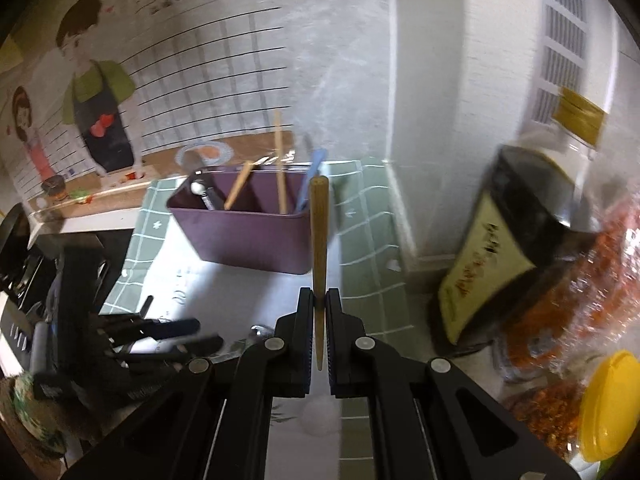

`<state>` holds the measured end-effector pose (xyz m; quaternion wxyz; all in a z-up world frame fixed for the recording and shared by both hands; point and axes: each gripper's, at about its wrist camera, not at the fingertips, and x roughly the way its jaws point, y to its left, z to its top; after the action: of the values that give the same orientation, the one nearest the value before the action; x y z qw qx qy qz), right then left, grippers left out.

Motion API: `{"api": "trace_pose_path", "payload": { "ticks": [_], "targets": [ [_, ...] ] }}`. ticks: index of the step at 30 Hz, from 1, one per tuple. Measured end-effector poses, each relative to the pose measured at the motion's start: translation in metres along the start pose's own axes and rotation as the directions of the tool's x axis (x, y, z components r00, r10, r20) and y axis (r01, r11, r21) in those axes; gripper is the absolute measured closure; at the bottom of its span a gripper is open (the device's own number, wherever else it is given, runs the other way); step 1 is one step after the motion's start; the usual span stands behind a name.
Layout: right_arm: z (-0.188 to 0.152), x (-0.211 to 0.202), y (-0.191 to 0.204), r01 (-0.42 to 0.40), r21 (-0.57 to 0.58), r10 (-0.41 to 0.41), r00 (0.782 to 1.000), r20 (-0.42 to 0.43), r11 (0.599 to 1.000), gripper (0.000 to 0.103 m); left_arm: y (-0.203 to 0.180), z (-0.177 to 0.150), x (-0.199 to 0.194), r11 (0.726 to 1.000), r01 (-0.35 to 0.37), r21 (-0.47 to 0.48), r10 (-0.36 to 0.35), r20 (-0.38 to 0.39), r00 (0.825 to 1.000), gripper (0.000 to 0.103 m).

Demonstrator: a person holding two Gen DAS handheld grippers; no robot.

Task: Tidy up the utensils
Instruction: 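Carry the spatula and chopstick over the purple caddy with both tools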

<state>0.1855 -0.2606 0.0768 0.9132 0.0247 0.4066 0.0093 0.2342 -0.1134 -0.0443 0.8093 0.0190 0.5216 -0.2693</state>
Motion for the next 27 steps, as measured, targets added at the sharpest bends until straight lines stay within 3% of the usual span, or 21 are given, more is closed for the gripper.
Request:
{"api": "trace_pose_path", "payload": {
  "ticks": [8, 14, 20, 24, 27],
  "targets": [
    [-0.010, -0.002, -0.017, 0.002, 0.040, -0.002, 1.000, -0.002, 0.999, 0.097, -0.021, 0.007, 0.046, 0.987, -0.124, 0.100, 0.129, -0.053, 0.990, 0.062],
    [-0.010, -0.002, -0.017, 0.002, 0.037, -0.002, 1.000, -0.002, 0.999, 0.097, -0.027, -0.004, 0.044, 0.973, -0.179, 0.146, 0.178, 0.015, 0.984, 0.070],
    [-0.006, -0.007, -0.002, -0.003, -0.003, 0.003, 1.000, 0.009, 1.000, 0.097, -0.018, -0.018, 0.010, 0.977, -0.172, 0.123, 0.161, 0.091, 0.983, 0.070],
    [-0.003, -0.005, 0.011, -0.021, -0.027, 0.021, 1.000, 0.003, 0.999, 0.097, -0.007, -0.028, -0.024, 0.995, -0.081, 0.061, 0.069, 0.174, 0.982, 0.070],
    [-0.003, -0.002, 0.020, -0.050, -0.039, 0.049, 0.999, -0.013, 0.998, 0.097, 0.011, -0.037, -0.054, 0.999, -0.034, 0.017, 0.029, 0.237, 0.971, 0.070]
  ]
}}
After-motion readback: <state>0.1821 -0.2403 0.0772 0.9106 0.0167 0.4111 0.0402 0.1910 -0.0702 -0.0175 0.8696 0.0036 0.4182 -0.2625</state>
